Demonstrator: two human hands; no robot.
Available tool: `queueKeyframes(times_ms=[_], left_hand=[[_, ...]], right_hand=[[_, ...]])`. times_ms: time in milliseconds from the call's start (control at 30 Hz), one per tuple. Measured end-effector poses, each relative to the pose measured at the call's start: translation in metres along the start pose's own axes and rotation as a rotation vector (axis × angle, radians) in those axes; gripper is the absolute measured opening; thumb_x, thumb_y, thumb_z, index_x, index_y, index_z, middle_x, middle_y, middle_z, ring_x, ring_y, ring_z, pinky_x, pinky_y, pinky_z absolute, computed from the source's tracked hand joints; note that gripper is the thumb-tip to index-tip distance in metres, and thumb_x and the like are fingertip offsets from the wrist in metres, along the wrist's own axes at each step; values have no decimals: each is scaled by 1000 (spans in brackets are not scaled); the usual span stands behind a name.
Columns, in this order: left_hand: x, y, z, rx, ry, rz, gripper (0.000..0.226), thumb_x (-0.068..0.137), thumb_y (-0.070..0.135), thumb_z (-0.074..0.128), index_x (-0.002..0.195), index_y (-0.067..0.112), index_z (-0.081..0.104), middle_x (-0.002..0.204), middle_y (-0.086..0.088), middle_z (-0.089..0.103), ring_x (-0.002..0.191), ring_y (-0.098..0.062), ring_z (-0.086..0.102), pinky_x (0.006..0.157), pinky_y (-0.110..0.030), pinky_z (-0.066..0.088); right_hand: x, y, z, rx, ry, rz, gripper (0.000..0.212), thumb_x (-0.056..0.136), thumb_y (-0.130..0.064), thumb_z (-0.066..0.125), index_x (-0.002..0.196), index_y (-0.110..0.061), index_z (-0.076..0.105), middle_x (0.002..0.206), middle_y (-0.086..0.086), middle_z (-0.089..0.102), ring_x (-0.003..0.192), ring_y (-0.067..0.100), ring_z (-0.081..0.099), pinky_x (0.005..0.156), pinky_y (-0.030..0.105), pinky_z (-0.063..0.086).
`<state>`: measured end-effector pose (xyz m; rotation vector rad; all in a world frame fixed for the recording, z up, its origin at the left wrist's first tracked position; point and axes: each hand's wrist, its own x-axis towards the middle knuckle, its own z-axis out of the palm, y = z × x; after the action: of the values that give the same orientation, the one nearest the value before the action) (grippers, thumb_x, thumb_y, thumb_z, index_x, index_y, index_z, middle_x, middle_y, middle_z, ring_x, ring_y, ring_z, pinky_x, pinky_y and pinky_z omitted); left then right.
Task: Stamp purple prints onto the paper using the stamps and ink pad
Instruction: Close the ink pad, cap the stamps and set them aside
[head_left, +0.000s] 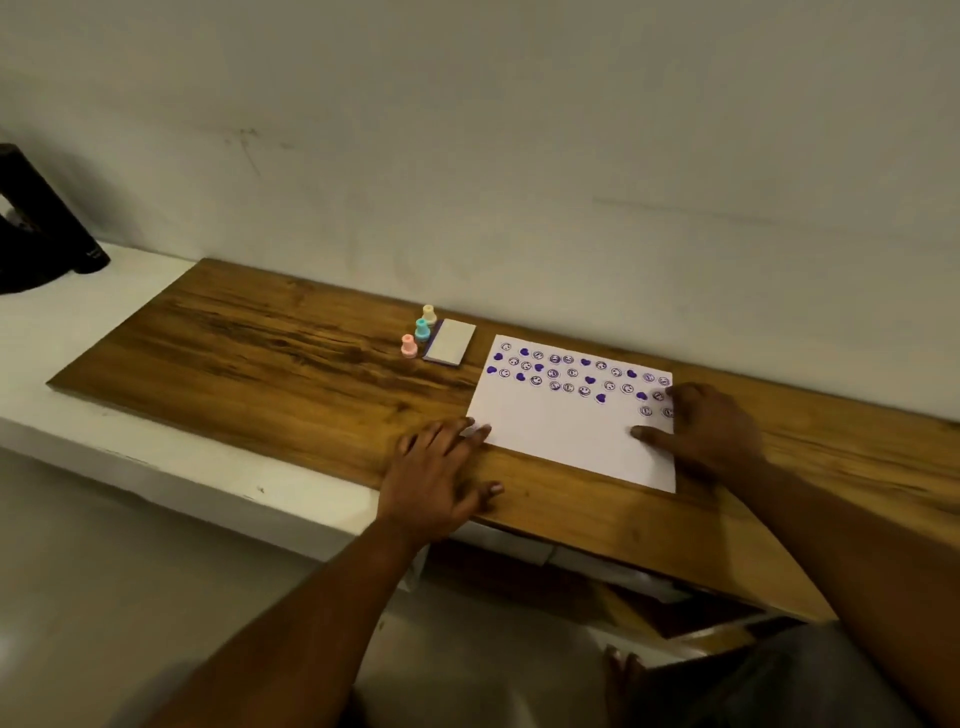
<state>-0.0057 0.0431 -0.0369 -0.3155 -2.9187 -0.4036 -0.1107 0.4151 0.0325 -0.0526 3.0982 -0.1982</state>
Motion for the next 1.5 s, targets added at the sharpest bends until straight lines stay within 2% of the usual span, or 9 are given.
queueKeyframes(times_ms=[100, 200, 500, 667, 1000, 1300, 1500], left_hand=[[-3, 4, -2, 28, -19, -43, 90, 90, 90, 24, 159, 34, 38, 165, 4, 38, 149, -24, 35, 117, -51, 30], [-3, 6, -3, 19, -34, -64, 93, 89, 91, 24, 160, 32, 37, 166, 4, 35, 150, -24, 33, 119, -52, 28], [-4, 4, 2, 3, 3, -57, 83, 90, 88, 31, 153, 36, 44, 160, 5, 43, 145, -23, 38, 115, -52, 32], [-3, 4, 4, -12, 21, -56, 81, 89, 88, 37, 150, 36, 46, 157, 5, 45, 143, -21, 39, 114, -51, 32], [-4, 4, 2, -20, 47, -50, 79, 89, 88, 38, 148, 36, 48, 153, 5, 48, 141, -22, 41, 112, -50, 34], [-3, 5, 1, -19, 41, -58, 79, 88, 89, 37, 147, 37, 48, 152, 6, 48, 139, -22, 41, 111, -49, 34], [-1, 4, 3, -7, 27, -58, 77, 89, 87, 39, 146, 37, 48, 152, 6, 48, 139, -22, 43, 109, -49, 36]], right_hand=[[-1, -9, -1, -4, -18, -13, 113, 55, -109, 34, 137, -35, 60, 143, -1, 57, 123, 28, 59, 94, 43, 55], [-2, -18, -2, 25, -10, -6, 118, 55, -108, 32, 138, -31, 61, 139, 1, 59, 120, 26, 60, 92, 38, 54], [-1, -21, -6, 26, 11, 19, 111, 59, -105, 34, 136, -31, 63, 133, 3, 61, 115, 24, 64, 84, 34, 53], [-2, -23, -10, 27, -11, 21, 110, 60, -104, 36, 138, -31, 62, 133, 3, 60, 116, 24, 63, 90, 37, 55], [0, -26, -10, -43, -8, 8, 109, 64, -103, 34, 143, -32, 57, 137, 5, 56, 117, 28, 63, 88, 37, 55], [4, -24, -7, -54, -40, -4, 116, 59, -106, 28, 145, -33, 54, 138, 7, 54, 116, 29, 63, 89, 40, 56], [3, -26, -10, -16, -64, 0, 118, 58, -104, 30, 147, -31, 52, 138, 9, 52, 119, 31, 61, 95, 43, 56]])
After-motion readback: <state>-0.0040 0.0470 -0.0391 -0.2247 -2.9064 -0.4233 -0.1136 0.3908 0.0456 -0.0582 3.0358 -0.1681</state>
